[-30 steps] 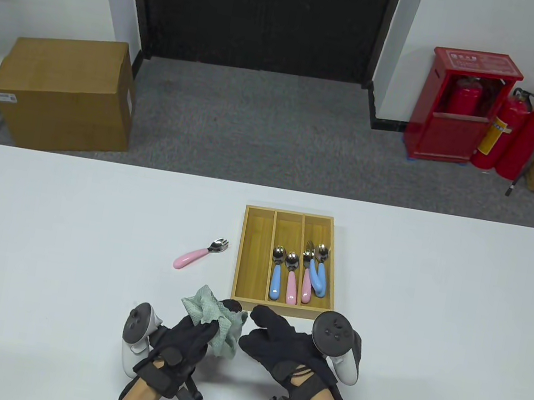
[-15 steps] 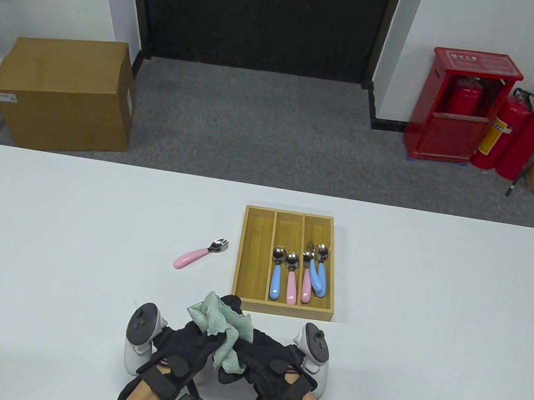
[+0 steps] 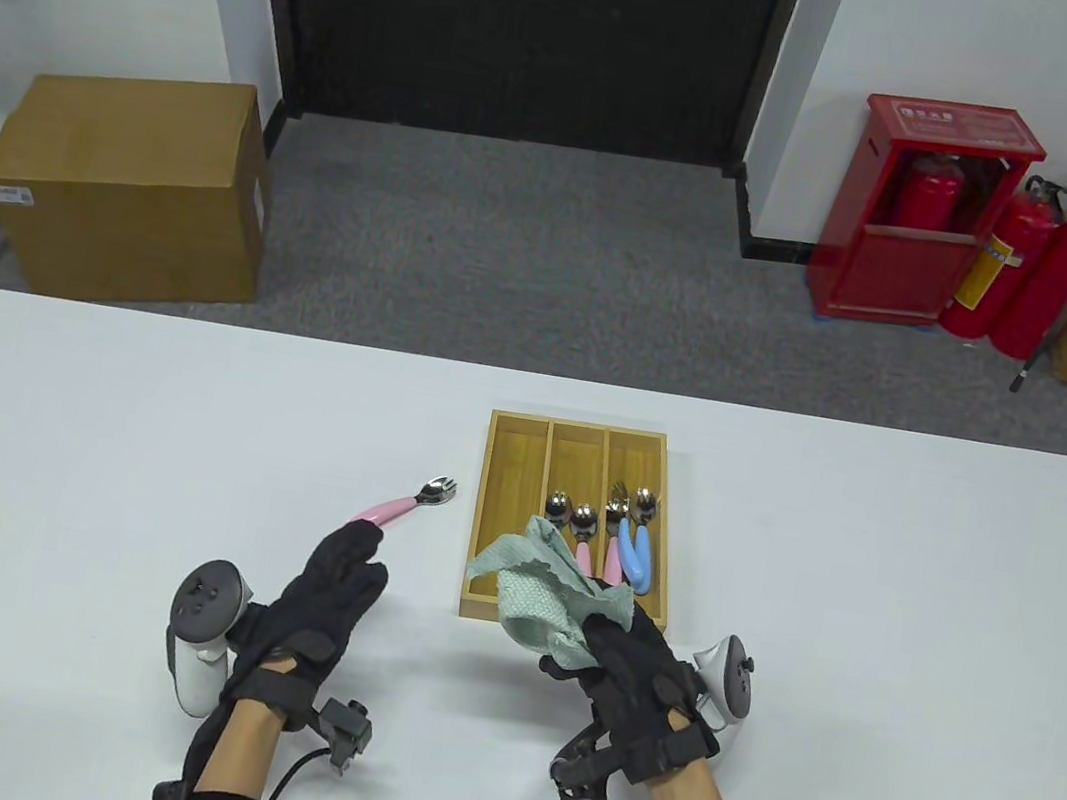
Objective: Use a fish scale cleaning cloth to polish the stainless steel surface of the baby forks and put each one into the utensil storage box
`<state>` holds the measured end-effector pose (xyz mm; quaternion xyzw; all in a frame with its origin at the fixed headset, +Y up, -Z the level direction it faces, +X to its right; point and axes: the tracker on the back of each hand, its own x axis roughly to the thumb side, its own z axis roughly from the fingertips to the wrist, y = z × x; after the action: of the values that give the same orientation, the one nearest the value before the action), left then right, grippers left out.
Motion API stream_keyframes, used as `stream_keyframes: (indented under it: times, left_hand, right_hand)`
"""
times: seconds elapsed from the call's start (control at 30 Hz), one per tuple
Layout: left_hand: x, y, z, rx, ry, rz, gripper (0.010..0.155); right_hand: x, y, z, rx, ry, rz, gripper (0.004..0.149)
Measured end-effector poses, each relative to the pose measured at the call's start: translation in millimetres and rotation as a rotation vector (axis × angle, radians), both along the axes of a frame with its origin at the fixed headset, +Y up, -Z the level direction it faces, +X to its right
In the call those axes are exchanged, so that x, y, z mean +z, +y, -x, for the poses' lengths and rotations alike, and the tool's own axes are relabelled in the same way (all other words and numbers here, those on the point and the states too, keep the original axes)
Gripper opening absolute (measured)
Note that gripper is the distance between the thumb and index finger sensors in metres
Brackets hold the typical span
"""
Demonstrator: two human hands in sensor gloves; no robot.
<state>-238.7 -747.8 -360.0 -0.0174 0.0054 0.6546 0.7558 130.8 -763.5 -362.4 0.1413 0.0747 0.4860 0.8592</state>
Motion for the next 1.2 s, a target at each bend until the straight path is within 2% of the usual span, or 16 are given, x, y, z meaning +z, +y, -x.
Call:
stream_keyframes:
  times: [0.03,0.13,0.23,0.3,0.37,0.57,0.73,0.87,0.97,1.0,1.2]
  left_hand:
    - [-6.4,6.2,6.7,-0.134,0.051,0.016,0.074]
    - [-23.3,23.4,11.9,-0.491,0.090,0.056,0.073]
    - [-46.2,34.3,1.0,-0.852,0.062,0.100,0.072]
    - [-60.4,36.7,-9.4,-1.043,0.044,0.112,0.070]
    - [-73.3,35.1,-20.2,-1.165,0.035,0.126,0.069]
    - [-100.1,12.4,-43.3,-1.187,0.032,0.269,0.069]
    - [-113.6,-15.1,-48.4,-1.303,0.064,0.375,0.074]
    - [-117.0,-30.0,-45.8,-1.258,0.104,0.397,0.071]
    - [-118.9,-32.6,-43.3,-1.246,0.090,0.437,0.064]
    - [-119.4,-32.7,-41.8,-1.242,0.095,0.435,0.060]
    - [-114.1,-33.3,-32.1,-1.140,0.053,0.390,0.059]
  right_hand:
    - [-1.0,0.3,-2.1,-0.004,-0.008,-0.008,0.043]
    - [-3.5,-0.4,-5.6,-0.010,-0.017,0.000,0.042]
    - [-6.4,-5.4,-8.1,-0.006,-0.034,0.015,0.042]
    - [-6.7,-10.6,-10.5,-0.005,-0.042,0.031,0.042]
    - [-6.8,-14.1,-13.8,-0.007,-0.060,0.046,0.041]
    - [-6.8,-12.9,-21.9,-0.030,-0.066,0.033,0.041]
    - [-4.2,-11.4,-26.1,-0.032,-0.065,0.021,0.041]
    - [-3.9,-10.9,-28.2,-0.024,-0.068,0.019,0.041]
    - [-4.2,-10.6,-29.3,-0.017,-0.067,0.020,0.041]
    - [-4.4,-10.6,-29.4,-0.016,-0.068,0.020,0.041]
    - [-5.4,-13.5,-27.1,0.003,-0.061,0.034,0.041]
